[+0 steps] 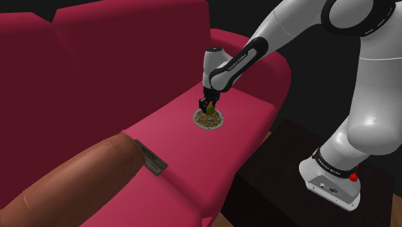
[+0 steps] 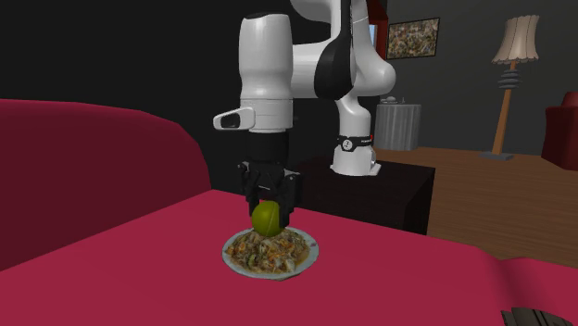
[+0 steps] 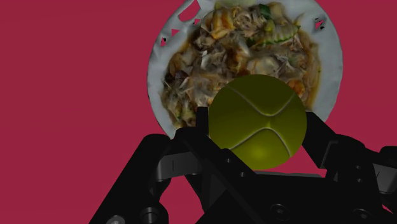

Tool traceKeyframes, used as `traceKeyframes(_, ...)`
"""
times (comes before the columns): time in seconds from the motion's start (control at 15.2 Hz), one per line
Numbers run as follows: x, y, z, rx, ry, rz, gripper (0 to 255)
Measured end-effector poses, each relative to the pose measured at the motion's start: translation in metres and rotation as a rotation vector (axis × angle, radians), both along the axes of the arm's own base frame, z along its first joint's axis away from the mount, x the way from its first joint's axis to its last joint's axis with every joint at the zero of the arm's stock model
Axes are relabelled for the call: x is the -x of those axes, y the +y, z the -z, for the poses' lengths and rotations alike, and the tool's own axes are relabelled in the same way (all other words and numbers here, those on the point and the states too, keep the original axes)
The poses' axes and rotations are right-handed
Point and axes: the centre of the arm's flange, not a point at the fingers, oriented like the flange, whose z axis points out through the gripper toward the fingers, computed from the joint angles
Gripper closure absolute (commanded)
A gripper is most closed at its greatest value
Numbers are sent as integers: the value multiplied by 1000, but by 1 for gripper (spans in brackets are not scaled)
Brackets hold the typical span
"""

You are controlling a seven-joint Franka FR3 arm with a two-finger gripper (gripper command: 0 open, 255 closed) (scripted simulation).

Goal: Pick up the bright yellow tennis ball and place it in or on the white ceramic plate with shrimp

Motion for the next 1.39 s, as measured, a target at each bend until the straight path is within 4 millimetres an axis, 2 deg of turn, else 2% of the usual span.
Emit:
traceKeyframes(0.2, 0, 0, 0, 0, 0, 0, 255)
traceKeyframes(0.26, 0, 0, 0, 0, 0, 0, 0)
traceKeyframes(0.66, 0, 0, 0, 0, 0, 0, 0)
traceKeyframes(0.92, -2, 1, -36, 0, -2, 0, 0)
traceKeyframes(1.06, -1, 1, -46, 0, -1, 0, 0)
traceKeyframes(1.39, 0, 0, -50, 0, -1, 0, 0)
